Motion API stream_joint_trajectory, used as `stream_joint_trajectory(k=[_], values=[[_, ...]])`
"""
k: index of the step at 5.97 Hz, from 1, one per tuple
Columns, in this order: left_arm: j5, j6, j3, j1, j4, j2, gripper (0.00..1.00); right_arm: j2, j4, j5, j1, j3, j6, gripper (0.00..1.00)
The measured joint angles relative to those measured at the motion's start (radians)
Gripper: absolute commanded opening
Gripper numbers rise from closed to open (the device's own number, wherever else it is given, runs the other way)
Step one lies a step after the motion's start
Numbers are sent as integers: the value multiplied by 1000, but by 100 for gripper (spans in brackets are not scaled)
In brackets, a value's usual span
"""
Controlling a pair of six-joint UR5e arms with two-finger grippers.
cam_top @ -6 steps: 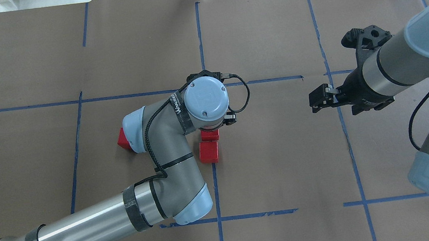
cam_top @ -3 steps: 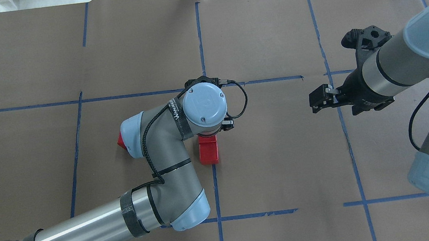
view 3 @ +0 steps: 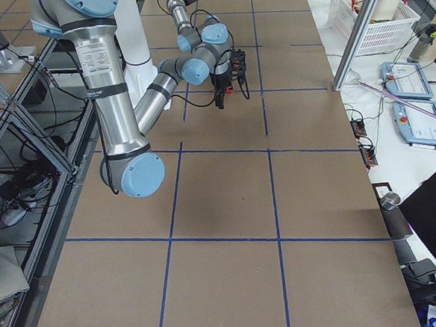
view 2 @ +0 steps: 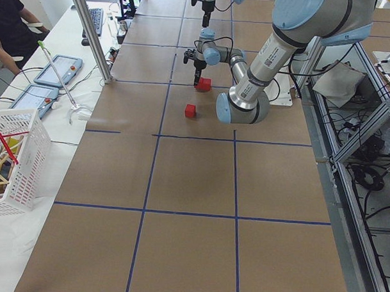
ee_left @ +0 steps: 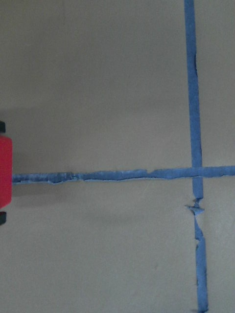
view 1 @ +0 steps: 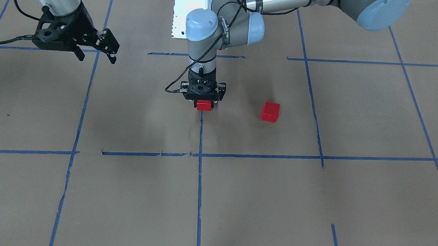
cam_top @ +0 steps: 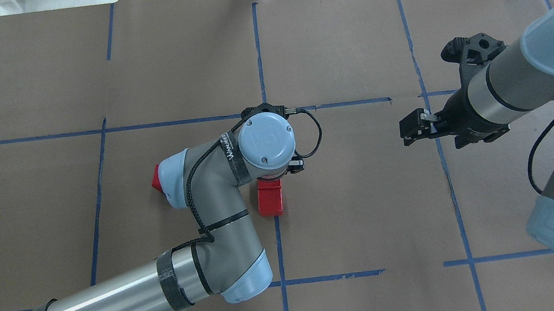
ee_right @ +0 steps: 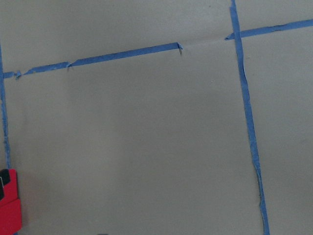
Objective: Form red blocks into L shape at center
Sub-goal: 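Open the left gripper and lift it back toward the remaining red cube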
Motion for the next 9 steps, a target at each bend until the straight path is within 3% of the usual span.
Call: stream_joint_trajectory(k=[2, 4, 5, 7, 9], values=[[-2, 5, -1, 1, -5, 1, 67, 0, 0, 0, 0, -2, 0, 100], [-1, 13, -2, 1, -23, 11, 85, 0, 0, 2, -1, -4, 0, 100], [-1, 15, -2, 1, -36, 18, 100, 0, 0, 3, -1, -5, 0, 100], [0, 15, -49, -1, -39, 31, 100, 0, 0, 3, -1, -5, 0, 100], [-1, 8, -251, -16, -33, 132, 100, 0, 0, 3, -2, -6, 0, 100]])
